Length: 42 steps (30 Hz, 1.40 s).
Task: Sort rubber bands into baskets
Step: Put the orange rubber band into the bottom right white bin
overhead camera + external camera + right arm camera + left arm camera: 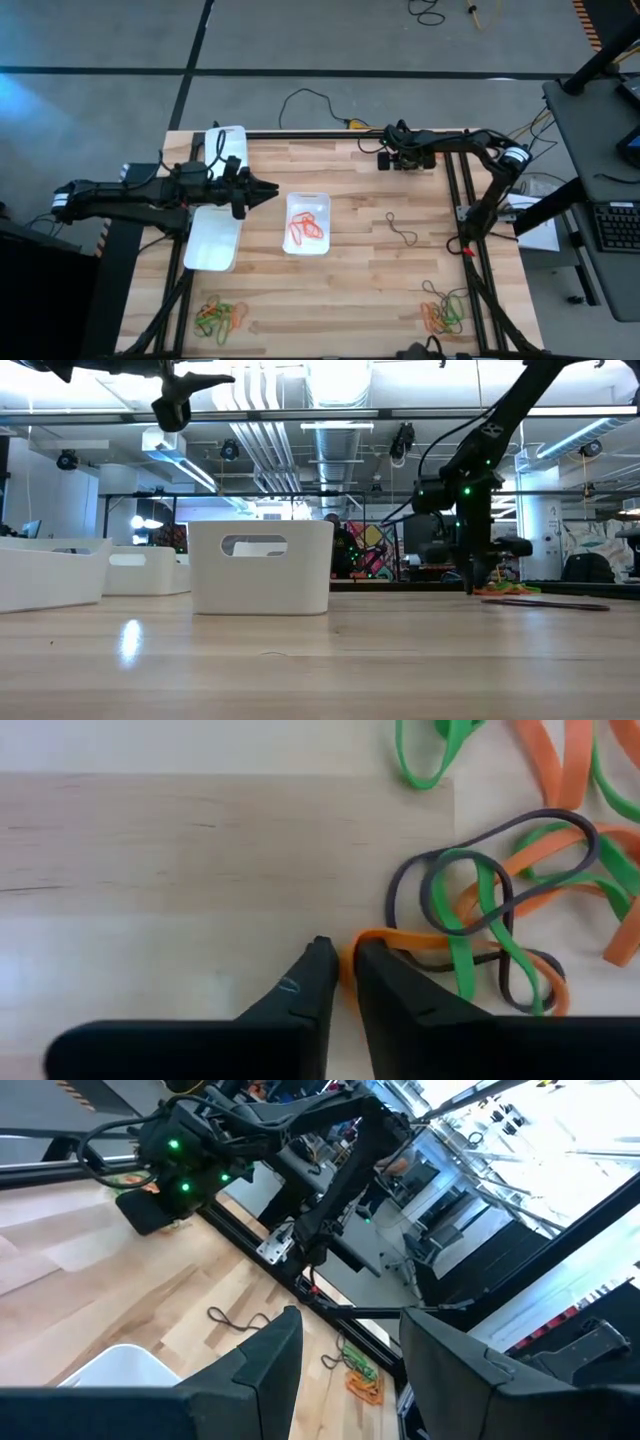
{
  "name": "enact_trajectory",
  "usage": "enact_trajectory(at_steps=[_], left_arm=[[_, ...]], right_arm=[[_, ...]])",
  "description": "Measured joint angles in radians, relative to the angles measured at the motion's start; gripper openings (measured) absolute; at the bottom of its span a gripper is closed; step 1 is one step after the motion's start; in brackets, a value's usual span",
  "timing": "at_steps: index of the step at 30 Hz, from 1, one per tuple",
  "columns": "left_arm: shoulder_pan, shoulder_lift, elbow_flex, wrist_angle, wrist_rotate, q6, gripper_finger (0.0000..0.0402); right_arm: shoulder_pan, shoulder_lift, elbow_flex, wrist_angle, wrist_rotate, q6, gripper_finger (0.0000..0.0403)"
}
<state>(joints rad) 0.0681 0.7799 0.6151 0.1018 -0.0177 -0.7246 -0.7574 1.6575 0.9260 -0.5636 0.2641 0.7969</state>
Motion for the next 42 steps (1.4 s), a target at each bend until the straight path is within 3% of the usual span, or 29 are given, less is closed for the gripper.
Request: enact_trajectory(at_steps=[3, 10, 21, 29, 36, 42], left_arm=[[0.0, 0.002, 0.0, 0.0, 0.0, 0.0, 0.0154], [0.0, 0.004, 0.0, 0.003, -0.016, 0.0, 0.0154], [0.0, 0.005, 0.0, 0.003, -0.027, 0.0, 0.0154], [0.0, 0.015, 0.0, 0.004, -0.027, 0.007, 0.0154], [0.0, 0.02, 0.0, 0.003, -0.026, 0.008, 0.0154], [0.0, 0.02, 0.0, 0.003, -0.026, 0.009, 0.0154]], right_arm=[[0.004, -0.026, -0.001, 0.005, -0.003, -0.016, 0.0014], [0.087, -0.155, 0.01, 0.012, -0.009, -0.125, 0.0009], [0.391, -0.321, 0.041, 0.108, -0.013, -0.317, 0.0009], [0.58, -0.247, 0.228, 0.111, -0.02, -0.407, 0.0009], [0.702, -0.124, 0.362, 0.162, -0.299, -0.533, 0.0009], [0.789, -0.004, 0.444, 0.193, -0.383, -0.573, 0.0009]])
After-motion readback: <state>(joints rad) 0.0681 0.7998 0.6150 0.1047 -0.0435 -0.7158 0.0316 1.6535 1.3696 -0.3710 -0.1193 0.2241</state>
